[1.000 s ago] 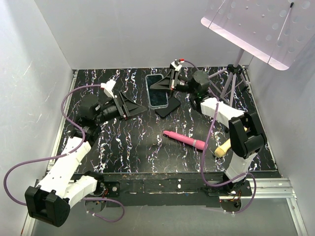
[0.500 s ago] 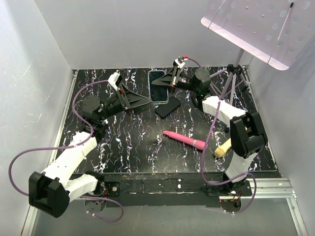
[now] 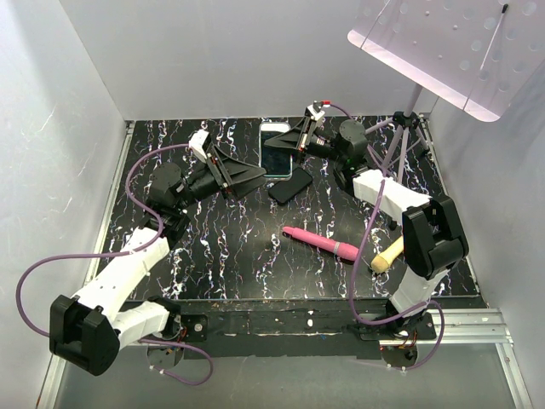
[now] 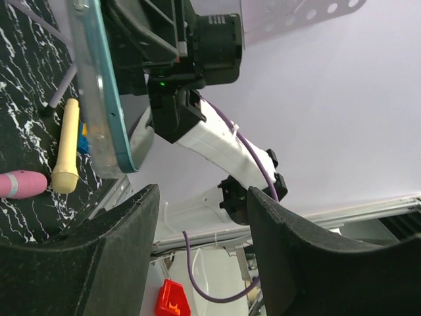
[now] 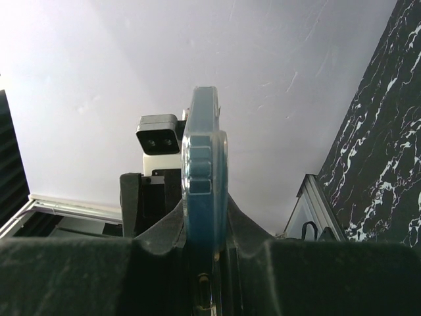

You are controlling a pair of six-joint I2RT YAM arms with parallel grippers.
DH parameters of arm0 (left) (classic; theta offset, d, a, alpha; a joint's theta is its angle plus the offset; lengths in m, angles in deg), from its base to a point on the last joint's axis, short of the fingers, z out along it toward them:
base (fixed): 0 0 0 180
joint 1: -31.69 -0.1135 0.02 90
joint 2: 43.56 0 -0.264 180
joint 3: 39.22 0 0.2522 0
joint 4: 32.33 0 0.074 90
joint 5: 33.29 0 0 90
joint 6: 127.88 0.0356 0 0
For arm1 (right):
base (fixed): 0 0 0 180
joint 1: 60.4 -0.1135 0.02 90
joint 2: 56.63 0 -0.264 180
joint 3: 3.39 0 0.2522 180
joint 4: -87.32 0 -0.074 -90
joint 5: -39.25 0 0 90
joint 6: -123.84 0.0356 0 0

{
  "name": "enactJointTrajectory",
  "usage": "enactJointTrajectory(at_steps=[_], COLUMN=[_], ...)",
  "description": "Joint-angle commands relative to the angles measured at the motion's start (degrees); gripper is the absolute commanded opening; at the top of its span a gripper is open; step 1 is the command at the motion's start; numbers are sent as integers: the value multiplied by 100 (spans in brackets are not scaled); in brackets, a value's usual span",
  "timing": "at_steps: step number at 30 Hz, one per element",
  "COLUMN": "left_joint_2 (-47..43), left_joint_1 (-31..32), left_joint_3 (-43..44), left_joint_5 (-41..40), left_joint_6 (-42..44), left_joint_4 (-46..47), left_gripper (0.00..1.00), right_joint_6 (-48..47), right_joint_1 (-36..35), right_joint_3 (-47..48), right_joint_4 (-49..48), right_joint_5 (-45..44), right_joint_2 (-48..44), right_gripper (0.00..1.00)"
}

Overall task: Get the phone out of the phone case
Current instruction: Remove the phone case from the phone.

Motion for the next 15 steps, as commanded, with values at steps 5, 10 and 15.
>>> enactJointTrajectory(at_steps=[5,10,15], left_joint_2=[53,106,185], left_joint_1=[31,31,22], left_joint_3=[109,154,180], left_joint_5=[-439,-545,-580], left_joint_6=[253,288,297], left_joint_4=[-361,-405,-405], left_gripper=[53,53,53], right_joint_6=[45,106,150], right_joint_1=[-4,-13,-31], right_joint_3=[16,-19,-19], right_joint_4=[-468,-583,-662], right_joint_5=[-101,-93,-66], right_joint_2=[-377,-377,-386], right_gripper=[1,1,1])
